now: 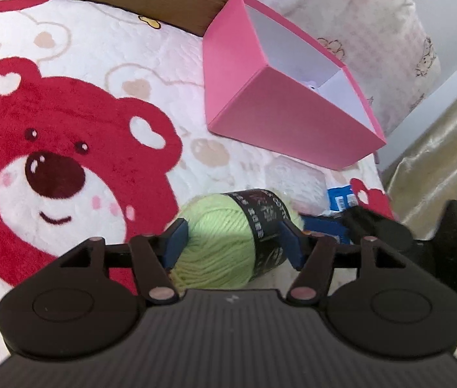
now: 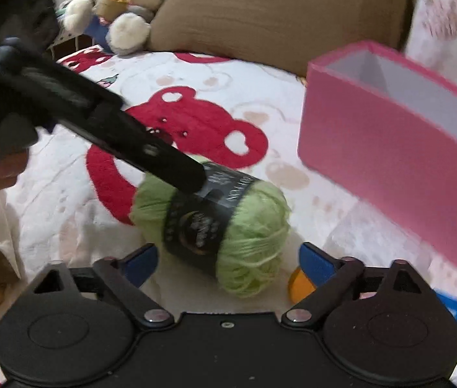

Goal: Organize objects
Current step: 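Close the left gripper around the green yarn ball, then lift the yarn ball with the left gripper and carry it over the box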

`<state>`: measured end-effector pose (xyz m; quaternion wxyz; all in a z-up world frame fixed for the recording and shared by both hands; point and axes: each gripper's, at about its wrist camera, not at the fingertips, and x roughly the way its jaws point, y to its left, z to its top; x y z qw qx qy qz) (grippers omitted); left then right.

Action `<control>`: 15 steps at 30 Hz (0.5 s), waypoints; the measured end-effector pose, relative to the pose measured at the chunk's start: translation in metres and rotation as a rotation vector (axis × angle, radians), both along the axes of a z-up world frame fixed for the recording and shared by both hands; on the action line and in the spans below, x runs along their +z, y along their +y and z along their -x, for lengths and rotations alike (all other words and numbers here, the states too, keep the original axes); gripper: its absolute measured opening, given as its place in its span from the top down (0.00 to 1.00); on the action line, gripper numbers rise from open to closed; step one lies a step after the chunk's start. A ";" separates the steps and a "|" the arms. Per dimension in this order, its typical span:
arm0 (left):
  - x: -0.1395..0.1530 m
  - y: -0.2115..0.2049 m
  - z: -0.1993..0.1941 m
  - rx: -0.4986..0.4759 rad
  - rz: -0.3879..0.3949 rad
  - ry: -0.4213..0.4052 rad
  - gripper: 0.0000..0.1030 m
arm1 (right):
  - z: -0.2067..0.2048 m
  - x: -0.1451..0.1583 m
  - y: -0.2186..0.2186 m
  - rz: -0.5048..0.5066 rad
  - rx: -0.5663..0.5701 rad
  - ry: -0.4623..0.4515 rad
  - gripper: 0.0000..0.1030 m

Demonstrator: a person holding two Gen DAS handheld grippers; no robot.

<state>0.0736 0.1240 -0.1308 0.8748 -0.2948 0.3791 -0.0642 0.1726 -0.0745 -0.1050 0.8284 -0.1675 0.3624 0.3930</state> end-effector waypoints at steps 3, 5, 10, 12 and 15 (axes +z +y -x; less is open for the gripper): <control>0.001 -0.007 0.000 -0.007 -0.059 0.008 0.41 | -0.004 -0.006 -0.003 -0.047 -0.021 0.049 0.22; -0.002 -0.010 0.000 0.005 -0.078 0.034 0.42 | -0.002 -0.009 -0.003 -0.057 -0.034 0.063 0.26; -0.003 -0.015 0.002 -0.009 -0.054 0.003 0.47 | -0.001 -0.014 -0.004 -0.087 -0.123 0.106 0.33; 0.000 -0.014 0.005 -0.006 -0.010 -0.014 0.47 | 0.008 -0.011 -0.003 -0.082 -0.130 0.084 0.33; 0.008 -0.016 0.008 -0.019 0.003 -0.011 0.47 | 0.020 -0.003 0.001 -0.053 -0.147 0.084 0.33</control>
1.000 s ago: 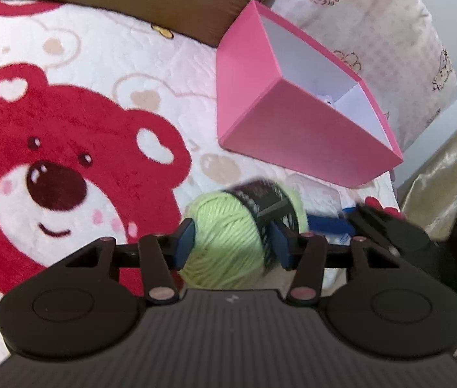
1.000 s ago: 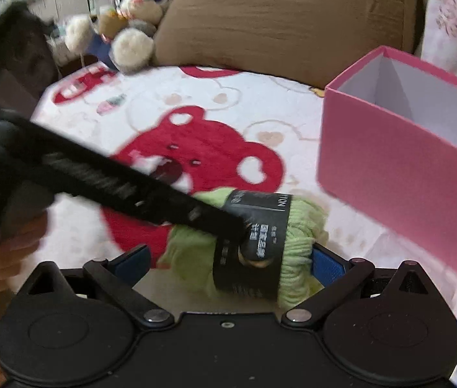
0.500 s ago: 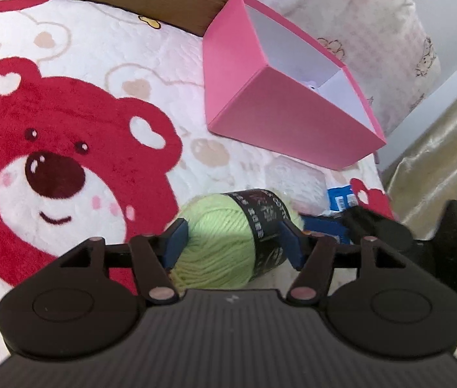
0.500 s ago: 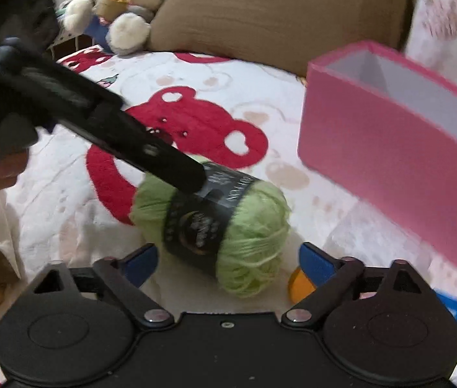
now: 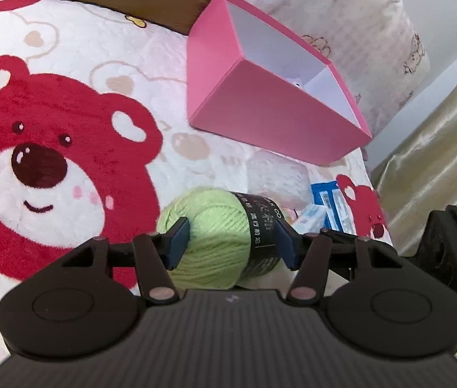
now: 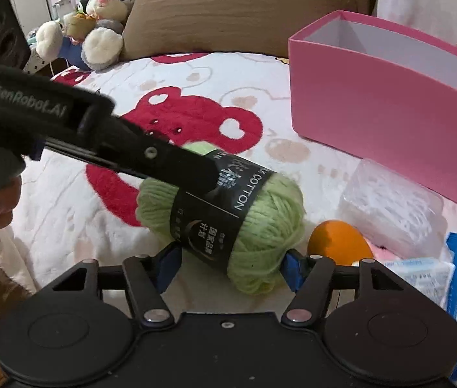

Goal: Organize objects
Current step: 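Lift the yarn ball with the left gripper and carry it over the box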

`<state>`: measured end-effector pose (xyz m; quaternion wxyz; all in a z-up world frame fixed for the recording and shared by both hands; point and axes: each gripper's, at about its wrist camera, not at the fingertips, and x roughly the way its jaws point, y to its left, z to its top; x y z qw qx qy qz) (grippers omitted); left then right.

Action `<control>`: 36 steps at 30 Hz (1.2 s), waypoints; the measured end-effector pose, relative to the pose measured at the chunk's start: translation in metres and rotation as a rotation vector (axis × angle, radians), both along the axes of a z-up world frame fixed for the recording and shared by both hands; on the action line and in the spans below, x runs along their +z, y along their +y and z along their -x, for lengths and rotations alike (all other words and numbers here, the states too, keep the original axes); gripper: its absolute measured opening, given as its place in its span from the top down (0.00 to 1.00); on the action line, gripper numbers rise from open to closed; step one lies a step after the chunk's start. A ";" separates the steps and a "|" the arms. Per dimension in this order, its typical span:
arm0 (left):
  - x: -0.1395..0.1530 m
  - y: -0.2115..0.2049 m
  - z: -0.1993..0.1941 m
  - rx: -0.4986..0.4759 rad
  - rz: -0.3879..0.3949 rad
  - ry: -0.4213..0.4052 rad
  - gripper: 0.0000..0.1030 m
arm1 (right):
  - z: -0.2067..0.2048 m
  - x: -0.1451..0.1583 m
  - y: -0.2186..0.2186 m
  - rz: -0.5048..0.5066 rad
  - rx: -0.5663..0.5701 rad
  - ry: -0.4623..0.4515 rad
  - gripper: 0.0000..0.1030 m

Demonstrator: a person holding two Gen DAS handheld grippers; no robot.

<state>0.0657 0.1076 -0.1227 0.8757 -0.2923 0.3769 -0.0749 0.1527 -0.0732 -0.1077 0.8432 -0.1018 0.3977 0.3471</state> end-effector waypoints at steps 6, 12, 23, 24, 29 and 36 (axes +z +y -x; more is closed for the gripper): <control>0.018 -0.012 0.008 -0.049 -0.046 0.025 0.46 | 0.015 0.021 -0.007 -0.023 -0.053 0.020 0.30; 0.044 -0.029 0.017 -0.124 -0.113 0.059 0.45 | 0.030 0.044 -0.009 0.002 -0.079 0.052 0.29; 0.097 -0.050 0.028 -0.228 -0.169 0.056 0.46 | 0.050 0.093 -0.016 0.040 -0.102 0.077 0.30; 0.102 -0.051 0.028 -0.237 -0.168 0.054 0.46 | 0.052 0.098 -0.018 0.048 -0.102 0.069 0.30; 0.123 -0.058 0.023 -0.282 -0.159 0.042 0.47 | 0.052 0.122 -0.022 0.084 -0.106 0.044 0.30; 0.152 -0.059 -0.003 -0.315 -0.149 0.029 0.46 | 0.036 0.155 -0.031 0.097 -0.110 0.007 0.31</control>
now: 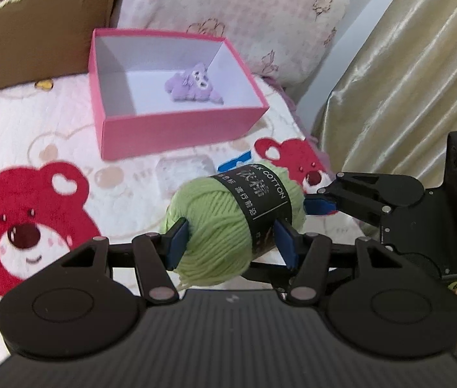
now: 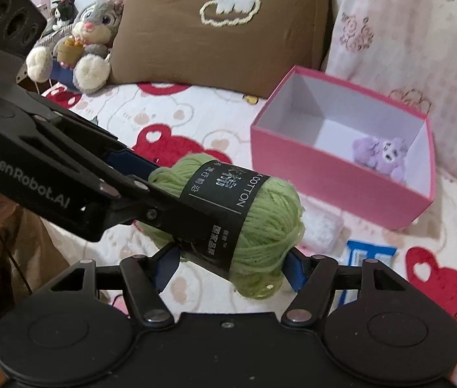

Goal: Organize objects
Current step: 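Lift the yarn ball with the left gripper and carry it over the box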

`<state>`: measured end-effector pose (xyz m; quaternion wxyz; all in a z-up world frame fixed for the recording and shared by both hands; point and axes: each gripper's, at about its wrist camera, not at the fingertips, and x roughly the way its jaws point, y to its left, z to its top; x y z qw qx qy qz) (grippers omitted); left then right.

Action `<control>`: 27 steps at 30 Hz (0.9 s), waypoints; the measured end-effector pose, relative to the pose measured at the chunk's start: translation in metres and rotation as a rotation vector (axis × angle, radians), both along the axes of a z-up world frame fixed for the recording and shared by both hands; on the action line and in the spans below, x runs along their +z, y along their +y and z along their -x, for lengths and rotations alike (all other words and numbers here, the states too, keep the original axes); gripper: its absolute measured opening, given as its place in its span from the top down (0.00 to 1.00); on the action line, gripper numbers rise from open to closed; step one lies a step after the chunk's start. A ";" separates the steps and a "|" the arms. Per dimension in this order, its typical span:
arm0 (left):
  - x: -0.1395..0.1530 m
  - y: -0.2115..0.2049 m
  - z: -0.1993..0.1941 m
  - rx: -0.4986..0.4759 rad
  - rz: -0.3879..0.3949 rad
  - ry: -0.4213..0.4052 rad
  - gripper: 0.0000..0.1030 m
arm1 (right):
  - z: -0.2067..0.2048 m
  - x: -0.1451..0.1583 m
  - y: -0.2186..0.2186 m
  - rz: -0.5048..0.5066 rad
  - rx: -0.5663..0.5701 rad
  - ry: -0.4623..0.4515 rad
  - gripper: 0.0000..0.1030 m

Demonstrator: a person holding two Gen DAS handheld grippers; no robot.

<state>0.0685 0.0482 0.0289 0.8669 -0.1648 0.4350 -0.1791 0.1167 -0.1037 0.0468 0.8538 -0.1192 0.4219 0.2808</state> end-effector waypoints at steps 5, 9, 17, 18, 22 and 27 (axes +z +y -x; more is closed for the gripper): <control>0.019 -0.005 -0.020 0.011 -0.022 -0.053 0.45 | -0.016 0.018 -0.003 0.019 -0.008 -0.073 0.32; 0.033 -0.008 -0.045 0.036 -0.043 -0.102 0.45 | -0.040 0.027 -0.006 0.018 -0.027 -0.121 0.32; 0.042 0.006 -0.119 0.094 -0.024 -0.132 0.44 | -0.108 0.028 -0.016 -0.018 -0.049 -0.174 0.33; 0.039 0.007 -0.128 0.107 -0.016 -0.119 0.44 | -0.119 0.024 -0.018 -0.029 -0.050 -0.169 0.33; 0.027 0.009 -0.161 0.132 -0.014 -0.107 0.44 | -0.154 0.008 -0.025 -0.064 -0.060 -0.158 0.34; 0.006 0.009 -0.198 0.166 -0.027 -0.089 0.43 | -0.197 -0.014 -0.029 -0.058 -0.054 -0.140 0.34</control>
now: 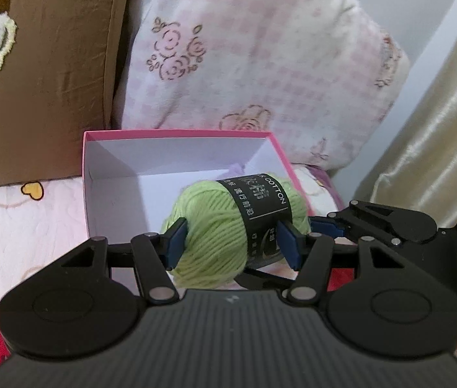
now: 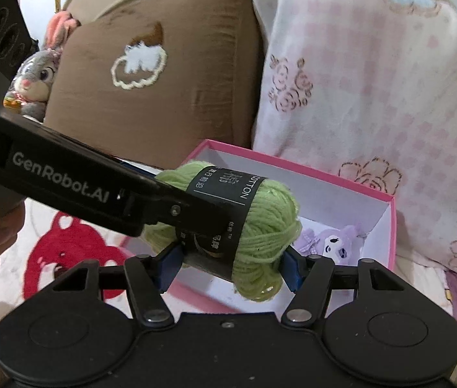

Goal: Organize objects
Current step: 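Lift the yarn ball with the left gripper and carry it over the box, then lower the yarn ball into the box beside the plush and release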

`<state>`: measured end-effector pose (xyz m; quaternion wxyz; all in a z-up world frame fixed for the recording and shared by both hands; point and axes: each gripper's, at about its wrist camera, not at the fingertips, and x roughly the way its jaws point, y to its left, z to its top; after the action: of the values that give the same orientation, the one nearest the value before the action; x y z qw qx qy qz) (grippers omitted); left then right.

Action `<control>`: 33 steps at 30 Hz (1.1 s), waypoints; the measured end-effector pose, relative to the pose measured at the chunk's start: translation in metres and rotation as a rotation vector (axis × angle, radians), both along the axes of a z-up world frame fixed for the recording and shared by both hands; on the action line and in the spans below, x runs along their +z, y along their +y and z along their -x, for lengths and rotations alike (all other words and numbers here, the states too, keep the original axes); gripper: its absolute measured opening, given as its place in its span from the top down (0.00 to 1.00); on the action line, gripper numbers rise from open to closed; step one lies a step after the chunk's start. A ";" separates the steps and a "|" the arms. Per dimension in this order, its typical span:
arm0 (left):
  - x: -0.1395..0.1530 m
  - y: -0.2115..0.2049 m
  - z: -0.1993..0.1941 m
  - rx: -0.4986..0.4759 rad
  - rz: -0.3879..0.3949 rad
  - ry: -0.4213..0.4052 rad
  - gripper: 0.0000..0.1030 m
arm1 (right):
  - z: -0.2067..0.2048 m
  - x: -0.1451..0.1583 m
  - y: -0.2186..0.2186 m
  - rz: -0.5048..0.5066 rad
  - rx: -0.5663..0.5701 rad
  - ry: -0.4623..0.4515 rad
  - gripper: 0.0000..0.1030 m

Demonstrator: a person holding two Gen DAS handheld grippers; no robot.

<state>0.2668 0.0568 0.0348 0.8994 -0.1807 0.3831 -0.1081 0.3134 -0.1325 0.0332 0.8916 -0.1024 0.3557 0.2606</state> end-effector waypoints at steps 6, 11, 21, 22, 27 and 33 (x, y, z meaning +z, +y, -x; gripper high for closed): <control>-0.032 0.010 -0.041 0.059 -0.011 0.038 0.43 | -0.056 -0.031 -0.007 -0.077 -0.016 0.104 0.35; -0.057 0.022 -0.076 0.108 0.017 0.103 0.44 | -0.091 -0.056 -0.001 -0.073 -0.034 0.171 0.35; -0.083 0.016 -0.115 0.146 -0.041 0.130 0.44 | -0.132 -0.084 0.013 -0.007 -0.081 0.236 0.35; -0.085 0.018 -0.116 0.145 -0.042 0.135 0.44 | -0.133 -0.086 0.014 0.004 -0.073 0.240 0.35; -0.095 0.016 -0.119 0.135 -0.076 0.144 0.49 | -0.132 -0.093 0.017 0.051 -0.067 0.234 0.31; -0.096 0.013 -0.122 0.143 -0.089 0.114 0.56 | -0.124 -0.087 0.009 0.031 -0.069 0.224 0.31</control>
<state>0.3887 0.0699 -0.0613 0.8887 -0.1730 0.4242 -0.0159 0.4373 -0.1237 -0.0542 0.8531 -0.0742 0.4604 0.2340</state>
